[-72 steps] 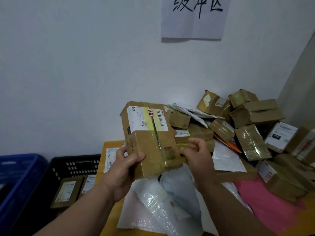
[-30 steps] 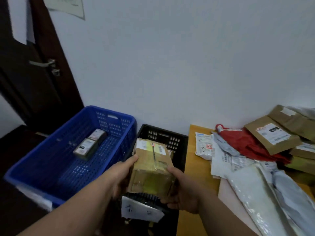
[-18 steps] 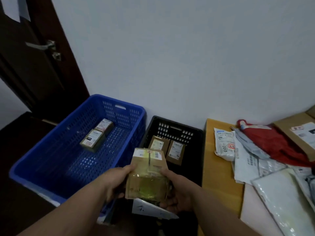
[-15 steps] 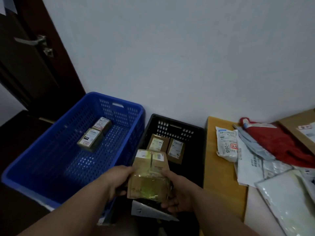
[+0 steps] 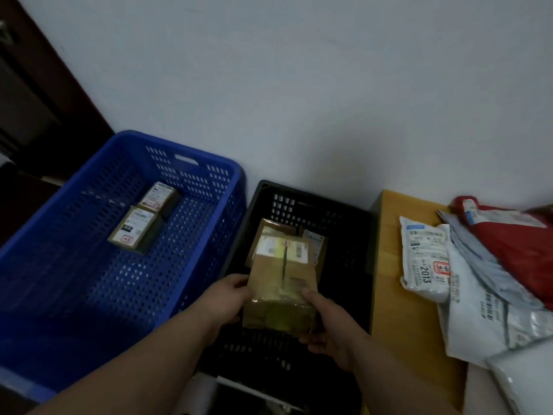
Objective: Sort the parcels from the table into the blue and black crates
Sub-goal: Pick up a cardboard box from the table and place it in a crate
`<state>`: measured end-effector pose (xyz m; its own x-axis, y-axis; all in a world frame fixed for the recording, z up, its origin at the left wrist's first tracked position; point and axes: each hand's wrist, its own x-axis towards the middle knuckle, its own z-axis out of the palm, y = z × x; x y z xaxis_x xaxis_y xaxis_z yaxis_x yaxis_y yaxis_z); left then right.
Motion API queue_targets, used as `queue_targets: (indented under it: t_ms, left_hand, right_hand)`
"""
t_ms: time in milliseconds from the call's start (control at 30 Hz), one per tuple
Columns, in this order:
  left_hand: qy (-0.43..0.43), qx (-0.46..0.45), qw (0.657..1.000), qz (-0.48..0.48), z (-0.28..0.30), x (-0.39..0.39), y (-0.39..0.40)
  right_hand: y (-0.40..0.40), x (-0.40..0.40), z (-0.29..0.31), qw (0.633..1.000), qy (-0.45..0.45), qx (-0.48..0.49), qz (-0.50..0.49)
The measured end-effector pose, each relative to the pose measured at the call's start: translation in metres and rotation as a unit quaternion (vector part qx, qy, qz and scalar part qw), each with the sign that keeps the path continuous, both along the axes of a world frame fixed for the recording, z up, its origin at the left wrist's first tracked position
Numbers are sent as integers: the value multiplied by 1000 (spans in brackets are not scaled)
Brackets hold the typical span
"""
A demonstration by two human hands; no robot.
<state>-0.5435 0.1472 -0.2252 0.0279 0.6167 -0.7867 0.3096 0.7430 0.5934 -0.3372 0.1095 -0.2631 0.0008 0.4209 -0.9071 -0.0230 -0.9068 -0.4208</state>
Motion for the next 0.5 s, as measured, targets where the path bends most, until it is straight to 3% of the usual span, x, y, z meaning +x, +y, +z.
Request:
queue_targets:
  t_ms: [267, 500]
  left_hand:
    - [-25, 137, 988, 62, 29, -53, 50]
    - [0, 171, 979, 110, 27, -182, 77]
  right_hand:
    - [57, -68, 18, 988, 11, 153, -24]
    - [91, -196, 27, 977, 25, 209, 20]
